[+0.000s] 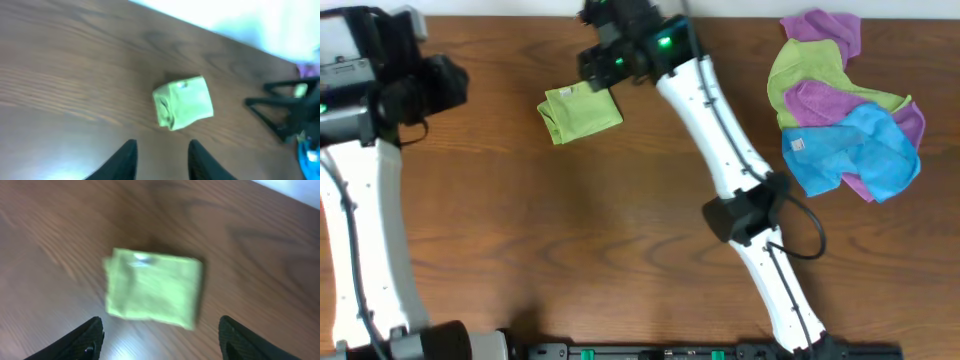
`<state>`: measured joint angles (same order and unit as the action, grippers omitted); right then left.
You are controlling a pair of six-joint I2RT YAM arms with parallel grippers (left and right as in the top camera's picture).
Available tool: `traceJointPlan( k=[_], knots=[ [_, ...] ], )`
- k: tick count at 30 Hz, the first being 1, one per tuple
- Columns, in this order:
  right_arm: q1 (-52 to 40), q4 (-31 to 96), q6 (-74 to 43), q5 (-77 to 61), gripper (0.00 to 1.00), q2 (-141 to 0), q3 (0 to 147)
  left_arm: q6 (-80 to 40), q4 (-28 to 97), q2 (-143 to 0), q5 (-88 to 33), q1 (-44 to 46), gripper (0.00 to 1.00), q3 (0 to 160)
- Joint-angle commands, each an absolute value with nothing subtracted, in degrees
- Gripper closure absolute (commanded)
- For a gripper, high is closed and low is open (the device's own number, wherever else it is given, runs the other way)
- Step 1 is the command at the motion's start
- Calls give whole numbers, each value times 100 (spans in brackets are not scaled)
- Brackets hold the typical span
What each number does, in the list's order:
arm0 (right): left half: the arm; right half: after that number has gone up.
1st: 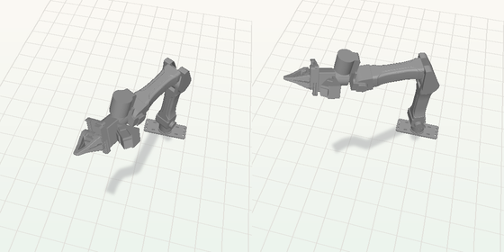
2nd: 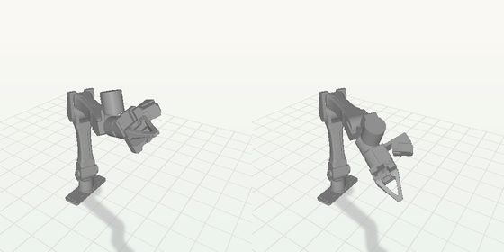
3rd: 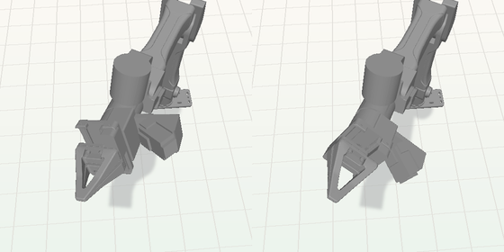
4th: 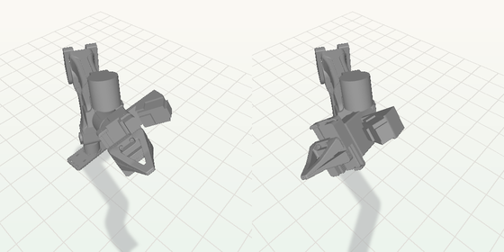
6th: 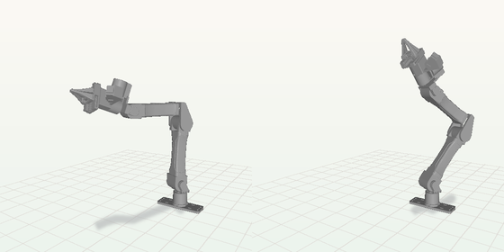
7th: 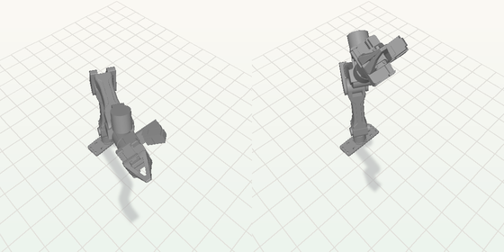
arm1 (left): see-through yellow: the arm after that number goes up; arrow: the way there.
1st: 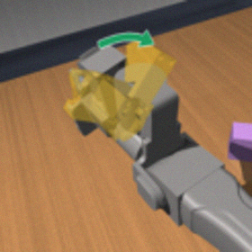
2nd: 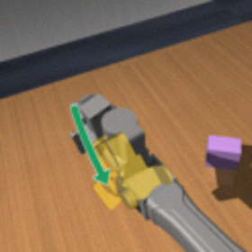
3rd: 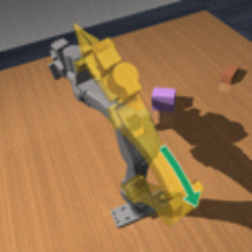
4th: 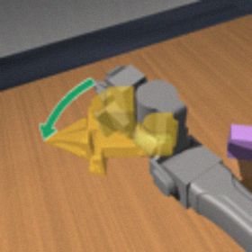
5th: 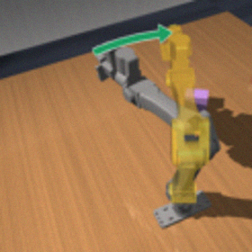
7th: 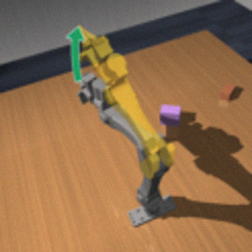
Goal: Fold the cloth
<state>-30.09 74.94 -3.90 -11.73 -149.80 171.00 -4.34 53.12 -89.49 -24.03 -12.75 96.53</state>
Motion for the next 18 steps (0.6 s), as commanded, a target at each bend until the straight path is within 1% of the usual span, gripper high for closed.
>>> traceJointPlan(
  k=[1, 2, 4, 5, 7, 10, 13, 18],
  knots=[
    [-2729, 7942, -283, -1070, 25, -14678, 17277, -388, 4921, -9465, -3210, -1278, 58, 8982],
    [-2672, 8103, -237, -1063, 25, -14615, 17275, -386, 4753, -9564, -3242, -1280, 57, 8814],
    [-2571, 8423, -202, -950, 25, -14409, 17272, -386, 4421, -9771, -3242, -1271, 49, 8506],
    [-2530, 8576, -204, -869, 26, -14254, 17270, -386, 4272, -9891, -3240, -1258, 47, 8374],
    [-2482, 8901, -200, -746, 28, -13933, 17270, -384, 4038, -10095, -3120, -1216, 47, 8211],
    [-2477, 9419, -204, -386, 31, -13240, 17032, -469, 3931, -10379, -2569, -1133, 47, 8176],
    [-2477, 9607, -207, -222, 28, -12392, 16540, -735, 3597, -10615, -2709, -1127, 45, 8173],
    [-2502, 9727, -329, 626, 24, -11150, 15450, -840, 3177, -10965, -2838, -1031, 44, 8173]
  ],
)
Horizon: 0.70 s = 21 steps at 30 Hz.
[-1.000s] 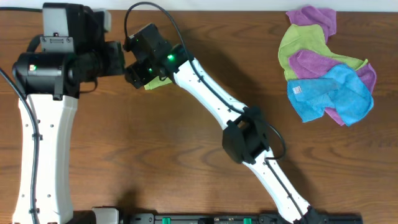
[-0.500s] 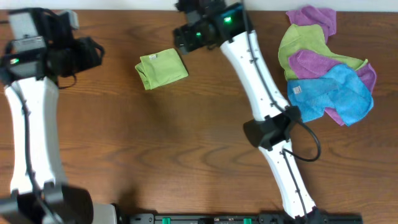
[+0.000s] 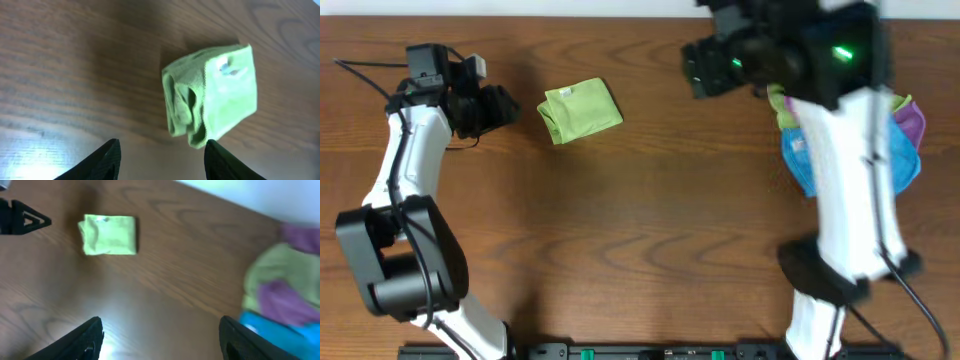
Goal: Fold the cloth
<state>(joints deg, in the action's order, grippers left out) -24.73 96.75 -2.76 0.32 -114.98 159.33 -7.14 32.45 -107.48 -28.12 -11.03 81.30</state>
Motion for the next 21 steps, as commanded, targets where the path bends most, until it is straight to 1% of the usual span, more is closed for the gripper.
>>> traceJointPlan(
  k=[1, 2, 6, 10, 11, 14, 16, 18, 21],
  knots=[
    [-2517, 9727, -340, 749, 23, -10908, 15117, -840, 3133, -11039, -2777, -996, 44, 8173],
    [-2545, 9727, -377, 917, 21, -10619, 14715, -840, 3087, -11115, -2731, -967, 44, 8173],
    [-2904, 9690, -862, 1780, 16, -9299, 12997, -954, 2836, -11417, -2825, -888, 42, 8173],
    [-3203, 9487, -1326, 2165, 11, -7870, 11478, -1164, 2565, -11577, -2880, -803, 40, 8173],
    [-3201, 9249, -1542, 2163, 11, -7264, 10728, -1168, 2469, -11590, -2952, -764, 38, 8173],
    [-3201, 8466, -2029, 2161, 8, -5835, 8855, -1168, 2364, -11596, -2961, -648, 36, 8173],
    [-3201, 7712, -2370, 2154, 1, -4729, 7463, -1186, 2270, -11596, -2961, -569, 35, 8173],
    [-3190, 7148, -2510, 2176, 1, -4084, 6672, -1208, 2193, -11596, -2921, -517, 34, 8173],
    [-3148, 6643, -2644, 2370, 1, -3592, 5929, -1258, 2132, -11596, -2707, -449, 33, 8173]
  ],
)
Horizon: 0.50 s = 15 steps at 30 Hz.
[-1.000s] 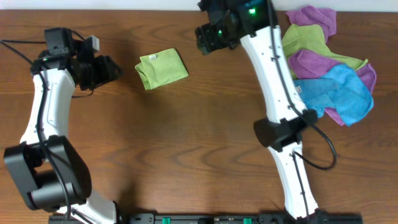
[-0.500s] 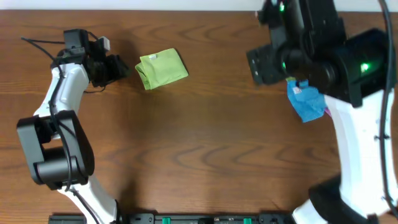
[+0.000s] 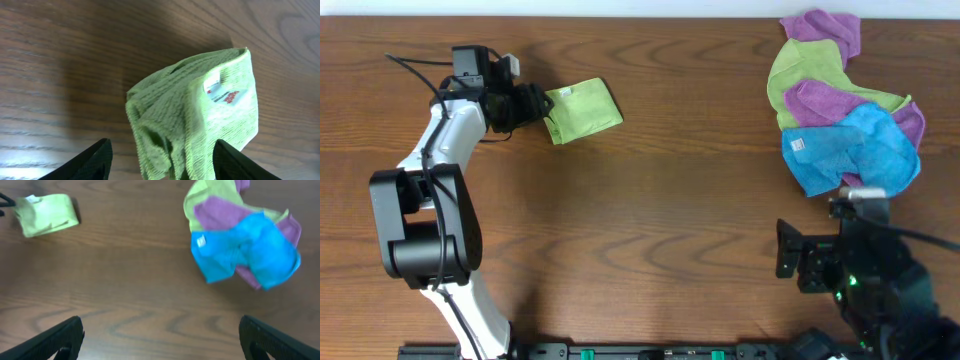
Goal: Fold the cloth
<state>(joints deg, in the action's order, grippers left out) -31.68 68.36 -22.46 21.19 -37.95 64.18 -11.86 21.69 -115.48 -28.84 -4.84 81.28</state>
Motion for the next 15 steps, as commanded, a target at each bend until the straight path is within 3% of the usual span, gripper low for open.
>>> traceJointPlan(
  k=[1, 15],
  knots=[
    [-3124, 6521, -2738, 2502, 1, -3527, 5695, -1293, 2115, -11596, -2637, -421, 32, 8173],
    [-2576, 5732, -2502, 2604, 1, -4062, 4897, -1422, 2088, -12055, -2641, -298, 30, 8171]
  ],
)
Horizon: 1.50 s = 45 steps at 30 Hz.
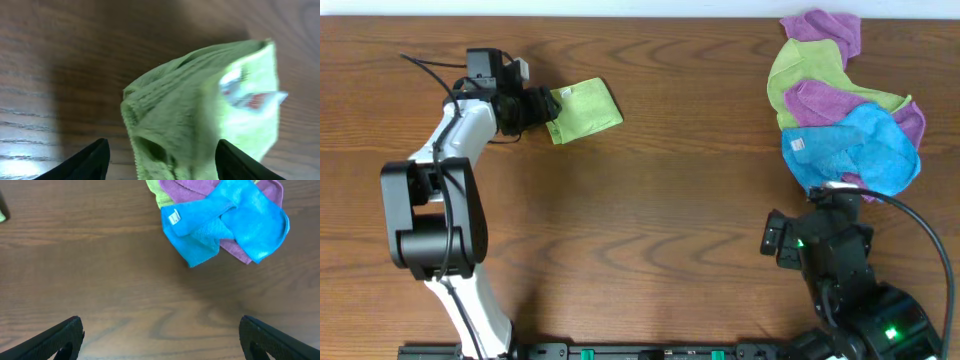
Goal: Fold the cloth
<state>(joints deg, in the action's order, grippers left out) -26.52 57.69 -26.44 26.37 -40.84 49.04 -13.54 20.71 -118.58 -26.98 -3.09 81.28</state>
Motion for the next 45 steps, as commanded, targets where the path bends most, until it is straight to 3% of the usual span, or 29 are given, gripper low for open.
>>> traceJointPlan(
  k=[1, 10, 20, 21, 25, 31, 35, 42, 45],
  knots=[
    [-2576, 5725, -2499, 2604, 1, -4062, 4897, -1468, 2084, -12121, -2639, -298, 29, 8171],
    [-2578, 5714, -2499, 2475, 1, -4062, 4897, -2071, 1551, -12540, -3170, -296, 18, 8171],
    [-2578, 5717, -2499, 2460, 1, -4254, 4899, -2582, 1238, -12925, -4171, -292, 17, 8171],
    [-2578, 5717, -2499, 2460, 1, -4298, 4897, -2582, 1238, -12927, -4204, -292, 19, 8171],
    [-2578, 5717, -2499, 2460, 1, -4469, 4897, -2580, 1240, -12927, -4303, -285, 59, 8171],
    [-2578, 5717, -2499, 2460, 1, -4486, 4899, -2578, 1157, -12927, -4309, -285, 94, 8171],
    [-2578, 5721, -2499, 2460, 1, -4486, 4899, -2679, 690, -12927, -4580, -287, 94, 8176],
    [-2578, 5787, -2504, 2460, 1, -4486, 4899, -4073, -1107, -12927, -4635, -709, 94, 8685],
    [-2578, 5787, -2506, 2458, 1, -4486, 4899, -4510, -1321, -12927, -4230, -1052, 94, 9087]
  ],
)
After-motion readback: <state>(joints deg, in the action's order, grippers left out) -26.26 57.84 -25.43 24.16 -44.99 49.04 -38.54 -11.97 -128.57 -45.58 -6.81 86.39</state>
